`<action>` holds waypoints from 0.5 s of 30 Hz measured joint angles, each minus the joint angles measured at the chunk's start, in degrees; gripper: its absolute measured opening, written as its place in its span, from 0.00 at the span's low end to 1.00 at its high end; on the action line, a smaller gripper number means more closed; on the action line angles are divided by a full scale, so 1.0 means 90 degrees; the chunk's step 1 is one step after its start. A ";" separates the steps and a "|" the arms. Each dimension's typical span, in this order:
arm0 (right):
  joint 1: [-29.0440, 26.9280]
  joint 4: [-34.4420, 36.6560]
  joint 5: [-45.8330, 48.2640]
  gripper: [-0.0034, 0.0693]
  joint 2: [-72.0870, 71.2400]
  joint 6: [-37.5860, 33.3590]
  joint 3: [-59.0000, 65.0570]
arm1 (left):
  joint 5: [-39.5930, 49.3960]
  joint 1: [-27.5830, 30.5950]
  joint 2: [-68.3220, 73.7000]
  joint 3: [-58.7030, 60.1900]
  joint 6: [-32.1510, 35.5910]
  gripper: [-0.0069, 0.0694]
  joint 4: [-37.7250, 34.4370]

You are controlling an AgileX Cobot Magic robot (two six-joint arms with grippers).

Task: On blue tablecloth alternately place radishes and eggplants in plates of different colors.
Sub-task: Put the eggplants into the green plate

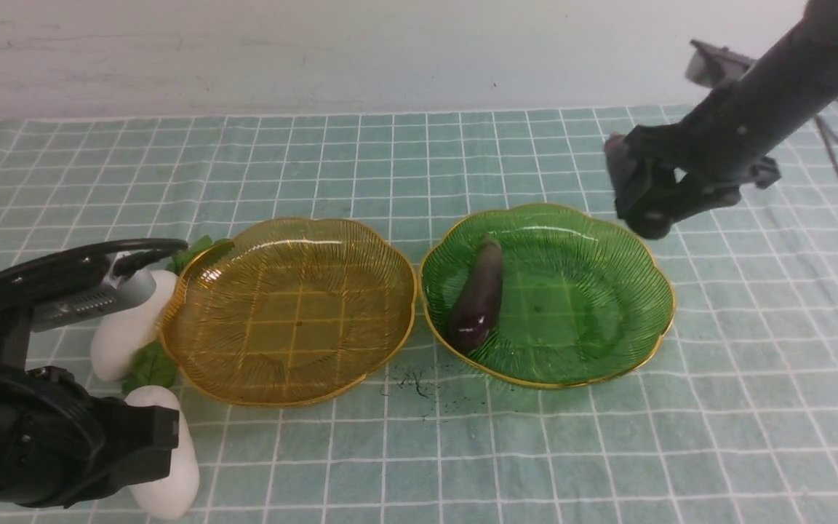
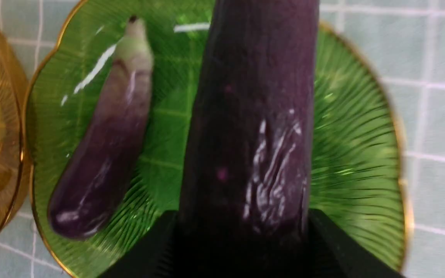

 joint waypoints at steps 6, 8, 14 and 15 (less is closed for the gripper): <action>0.0784 -0.0254 0.0008 0.54 0.0443 0.0053 0.0041 | 0.0005 0.0000 0.0000 0.0000 0.0000 0.12 0.0000; 0.0933 -0.0335 0.0008 0.54 0.0552 0.0111 0.0046 | 0.0005 0.0000 0.0000 0.0000 0.0000 0.13 0.0000; 0.1165 -0.0454 -0.0006 0.62 0.0670 0.0266 0.0053 | 0.0005 0.0000 0.0000 0.0000 0.0000 0.17 0.0000; 0.1167 -0.0459 -0.0012 0.67 0.0670 0.0335 0.0053 | 0.0005 0.0000 0.0000 0.0000 0.0000 0.19 0.0000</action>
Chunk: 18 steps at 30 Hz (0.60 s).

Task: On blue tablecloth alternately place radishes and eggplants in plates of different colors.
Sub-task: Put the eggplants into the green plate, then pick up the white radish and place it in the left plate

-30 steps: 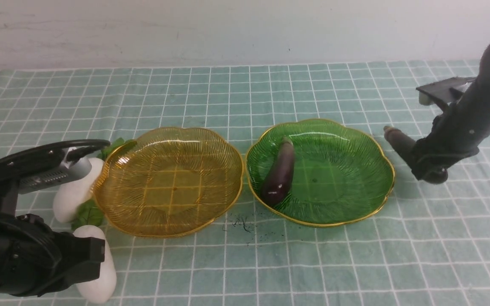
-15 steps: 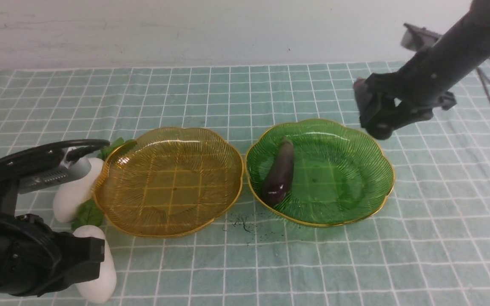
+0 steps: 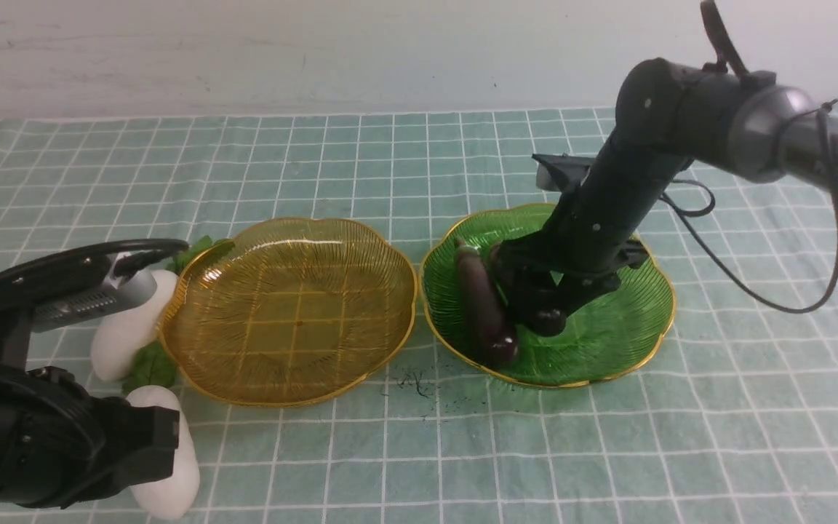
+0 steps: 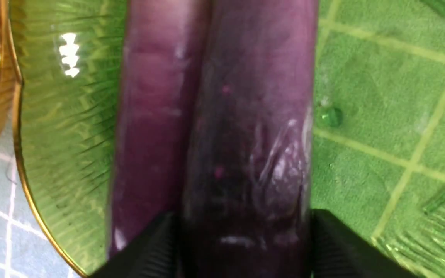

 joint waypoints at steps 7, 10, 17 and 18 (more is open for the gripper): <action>0.0000 -0.0124 0.0000 0.96 -0.0047 0.0731 0.0000 | -0.0006 0.0000 0.0000 0.0000 0.0000 0.32 0.0009; 0.0000 -0.0252 0.0000 0.99 -0.0291 0.0810 0.0007 | -0.0036 0.0000 0.0000 0.0000 0.0000 0.41 0.0152; -0.0006 -0.0378 0.0025 0.93 -0.1906 0.0824 0.0007 | -0.0467 0.0000 0.0086 0.0000 -0.0693 0.59 0.1116; -0.0006 -0.0378 0.0032 0.92 -0.2013 0.0824 0.0007 | -0.0479 0.0000 0.0101 0.0000 -0.0735 0.59 0.1152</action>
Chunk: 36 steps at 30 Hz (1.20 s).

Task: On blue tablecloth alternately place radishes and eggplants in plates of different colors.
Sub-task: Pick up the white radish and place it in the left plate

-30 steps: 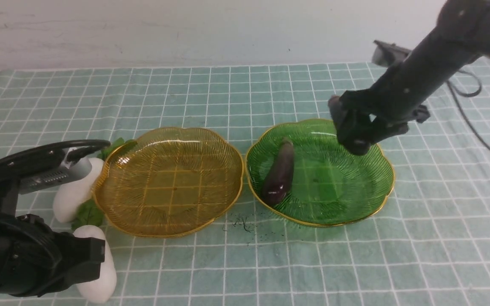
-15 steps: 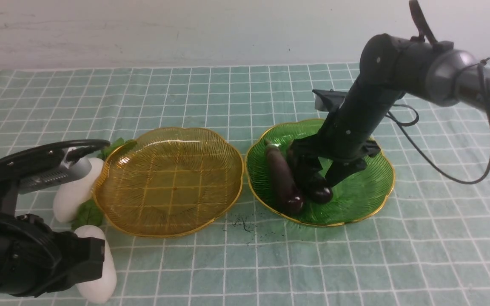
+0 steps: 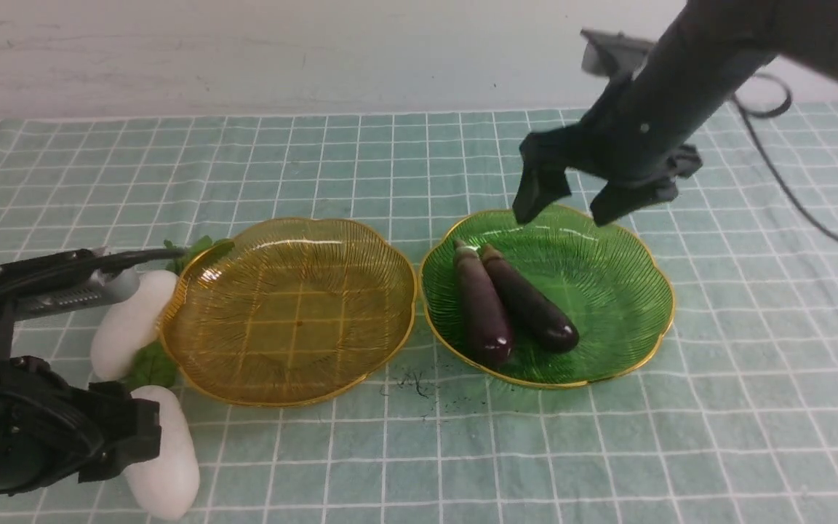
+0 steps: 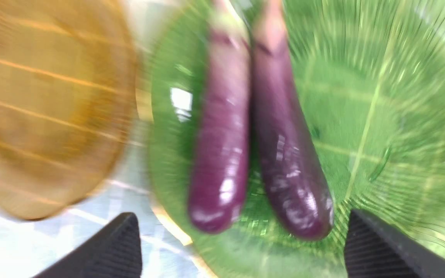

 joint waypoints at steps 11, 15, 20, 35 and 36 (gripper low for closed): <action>0.0000 -0.0019 0.0208 0.73 -0.2538 0.0000 0.0000 | -0.1163 0.0000 0.1935 -0.0021 -0.0974 0.62 0.0710; 0.0000 -0.0080 0.0237 0.73 -0.2960 0.0000 0.0000 | -0.1632 0.0000 0.2393 -0.0036 -0.0992 0.62 0.0710; 0.0000 -0.0177 0.0258 0.73 -0.3158 0.0000 0.0000 | -0.1736 0.0000 0.2650 -0.0114 -0.0999 0.62 0.0705; 0.0000 -0.0247 0.0258 0.73 -0.3174 0.0000 0.1104 | -0.0860 -0.0008 0.2481 -0.0336 -0.0987 0.53 0.1101; 0.0000 -0.0261 0.0258 0.73 -0.3174 -0.0007 0.1218 | -0.0722 -0.0008 0.2402 -0.0371 -0.0987 0.53 0.1131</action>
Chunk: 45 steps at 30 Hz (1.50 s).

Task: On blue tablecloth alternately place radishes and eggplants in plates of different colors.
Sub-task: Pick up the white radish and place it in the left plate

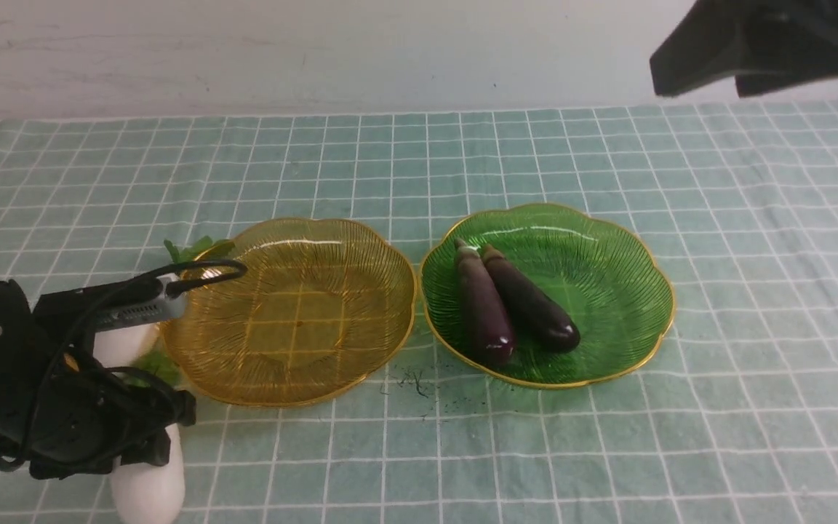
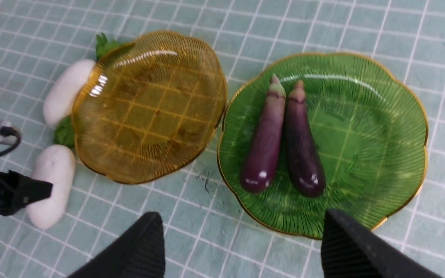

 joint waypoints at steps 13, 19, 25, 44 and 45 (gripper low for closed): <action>0.0000 -0.0083 -0.0018 0.73 0.0000 -0.0134 0.0366 | 0.1236 0.0000 -0.0984 -0.1419 0.0629 0.10 -0.0128; 0.0000 -0.0083 -0.0018 0.73 0.0000 -0.0134 0.0366 | 0.1408 -0.0006 -0.0502 -0.1975 0.1171 0.08 -0.0549; 0.0000 -0.0185 -0.0019 0.73 0.0031 -0.0134 0.0366 | 0.1903 -0.0011 -0.0312 -0.2039 0.0781 0.11 -0.0271; 0.0000 -0.0416 -0.0025 0.73 0.0032 -0.0140 0.0366 | 0.0881 -0.0011 0.0606 -0.0917 -0.0629 0.87 0.0488; 0.0000 -0.0416 -0.0025 0.72 0.0032 -0.0140 0.0366 | 0.0862 -0.0011 0.0706 -0.0917 -0.0629 0.88 0.0501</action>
